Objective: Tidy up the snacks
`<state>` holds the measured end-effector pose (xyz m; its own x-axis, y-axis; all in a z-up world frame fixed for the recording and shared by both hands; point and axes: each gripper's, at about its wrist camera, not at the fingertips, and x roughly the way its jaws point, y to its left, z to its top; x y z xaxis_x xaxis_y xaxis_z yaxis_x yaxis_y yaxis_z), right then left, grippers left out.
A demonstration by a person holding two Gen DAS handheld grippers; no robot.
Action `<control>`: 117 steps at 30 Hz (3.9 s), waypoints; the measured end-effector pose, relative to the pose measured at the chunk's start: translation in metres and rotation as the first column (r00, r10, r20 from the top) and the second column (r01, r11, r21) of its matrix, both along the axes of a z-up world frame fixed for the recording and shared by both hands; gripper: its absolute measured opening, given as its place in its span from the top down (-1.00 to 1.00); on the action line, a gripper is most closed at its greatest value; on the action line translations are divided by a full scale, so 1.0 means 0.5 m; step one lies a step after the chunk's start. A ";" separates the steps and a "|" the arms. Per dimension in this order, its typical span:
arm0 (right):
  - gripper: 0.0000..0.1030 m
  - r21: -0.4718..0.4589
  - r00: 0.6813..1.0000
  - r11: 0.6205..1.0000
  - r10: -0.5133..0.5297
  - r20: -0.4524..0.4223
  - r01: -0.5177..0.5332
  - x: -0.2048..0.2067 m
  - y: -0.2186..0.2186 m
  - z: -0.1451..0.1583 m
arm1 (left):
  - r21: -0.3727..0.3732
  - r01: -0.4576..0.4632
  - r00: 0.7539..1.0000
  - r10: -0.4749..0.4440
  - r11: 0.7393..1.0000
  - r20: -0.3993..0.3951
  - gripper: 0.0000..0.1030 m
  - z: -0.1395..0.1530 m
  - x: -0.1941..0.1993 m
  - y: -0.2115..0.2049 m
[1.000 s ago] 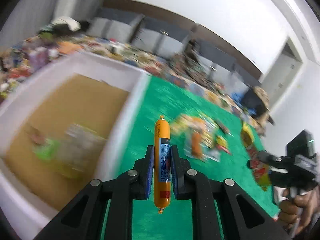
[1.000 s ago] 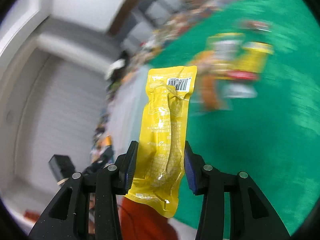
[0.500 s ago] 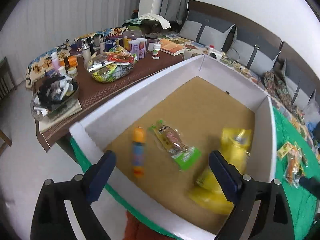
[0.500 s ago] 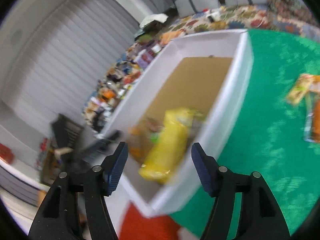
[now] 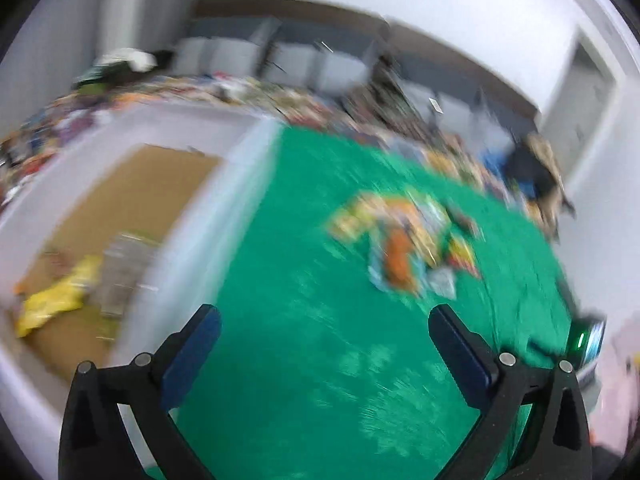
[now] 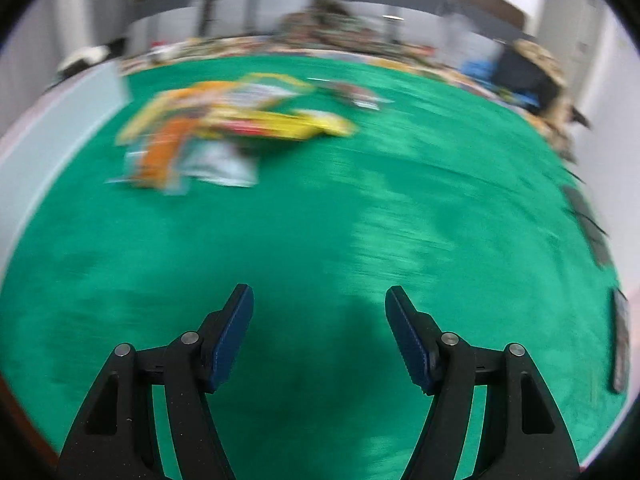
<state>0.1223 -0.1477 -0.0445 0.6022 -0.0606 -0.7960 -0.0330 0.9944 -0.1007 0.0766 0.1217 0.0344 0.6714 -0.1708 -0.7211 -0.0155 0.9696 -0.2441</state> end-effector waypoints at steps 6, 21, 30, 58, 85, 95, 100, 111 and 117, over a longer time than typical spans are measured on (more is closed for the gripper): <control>-0.40 -0.027 0.994 0.993 -0.112 0.005 0.112 0.027 -0.106 -0.016 | 0.043 0.006 0.987 0.001 0.999 -0.159 -0.99 -0.162 0.105 -0.098; -0.75 0.079 0.993 0.990 -0.117 0.013 0.116 0.030 -0.154 -0.043 | 0.227 -0.026 0.993 0.051 0.974 -0.109 -1.00 -0.240 0.164 -0.101; -0.77 0.084 0.993 0.989 -0.119 0.011 0.118 0.029 -0.156 -0.044 | 0.229 -0.026 0.993 0.052 0.973 -0.109 -1.00 -0.242 0.165 -0.101; -0.79 0.085 0.993 0.989 -0.118 0.011 0.117 0.028 -0.157 -0.042 | 0.229 -0.025 0.993 0.052 0.973 -0.110 -1.00 -0.241 0.165 -0.101; -0.80 0.086 0.993 0.989 -0.118 0.010 0.117 0.028 -0.158 -0.041 | 0.230 -0.025 0.993 0.051 0.973 -0.110 -1.00 -0.241 0.165 -0.101; -0.80 0.087 0.993 0.989 -0.118 0.010 0.117 0.028 -0.158 -0.040 | 0.230 -0.025 0.993 0.051 0.973 -0.110 -1.00 -0.241 0.165 -0.102; -0.80 0.087 0.993 0.989 -0.118 0.010 0.117 0.028 -0.158 -0.040 | 0.230 -0.025 0.993 0.051 0.973 -0.110 -1.00 -0.241 0.165 -0.101; -0.80 0.087 0.993 0.989 -0.118 0.010 0.116 0.028 -0.158 -0.039 | 0.230 -0.025 0.993 0.051 0.973 -0.110 -1.00 -0.241 0.165 -0.101; -0.80 0.088 0.993 0.989 -0.118 0.010 0.116 0.028 -0.158 -0.039 | 0.230 -0.025 0.993 0.051 0.973 -0.110 -1.00 -0.241 0.165 -0.101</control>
